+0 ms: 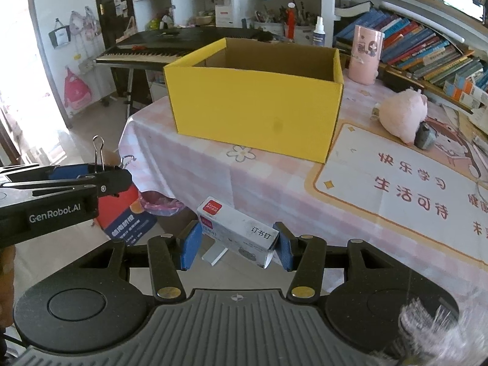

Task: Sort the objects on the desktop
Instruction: 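Carry the binder clip and white box toward the yellow box with both grippers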

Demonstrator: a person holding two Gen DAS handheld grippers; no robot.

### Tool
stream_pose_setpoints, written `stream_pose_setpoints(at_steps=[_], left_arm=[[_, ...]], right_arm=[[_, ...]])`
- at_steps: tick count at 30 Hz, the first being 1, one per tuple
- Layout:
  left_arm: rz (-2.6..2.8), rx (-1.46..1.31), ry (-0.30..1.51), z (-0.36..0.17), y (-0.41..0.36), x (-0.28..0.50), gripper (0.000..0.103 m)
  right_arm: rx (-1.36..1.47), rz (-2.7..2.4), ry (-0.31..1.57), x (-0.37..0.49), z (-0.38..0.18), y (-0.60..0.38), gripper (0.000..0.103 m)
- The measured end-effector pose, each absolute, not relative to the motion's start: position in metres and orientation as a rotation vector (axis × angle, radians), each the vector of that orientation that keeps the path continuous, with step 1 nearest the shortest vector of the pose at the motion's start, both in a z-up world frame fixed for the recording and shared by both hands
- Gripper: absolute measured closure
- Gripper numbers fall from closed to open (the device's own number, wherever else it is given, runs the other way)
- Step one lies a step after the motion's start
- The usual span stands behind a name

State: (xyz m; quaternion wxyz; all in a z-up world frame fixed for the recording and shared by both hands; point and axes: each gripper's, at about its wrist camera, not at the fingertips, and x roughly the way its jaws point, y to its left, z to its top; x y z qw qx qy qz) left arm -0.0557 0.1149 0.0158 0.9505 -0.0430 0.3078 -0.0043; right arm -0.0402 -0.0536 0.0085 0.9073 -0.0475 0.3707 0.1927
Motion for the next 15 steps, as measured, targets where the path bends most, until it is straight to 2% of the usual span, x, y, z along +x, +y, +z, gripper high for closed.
stream_pose_setpoints(at_steps=[15], left_arm=[[0.004,-0.062,0.422,0.058,0.111,-0.033,0.064]], right_arm=[[-0.082,0.396,0.637,-0.011,0.05,-0.053,0.055]])
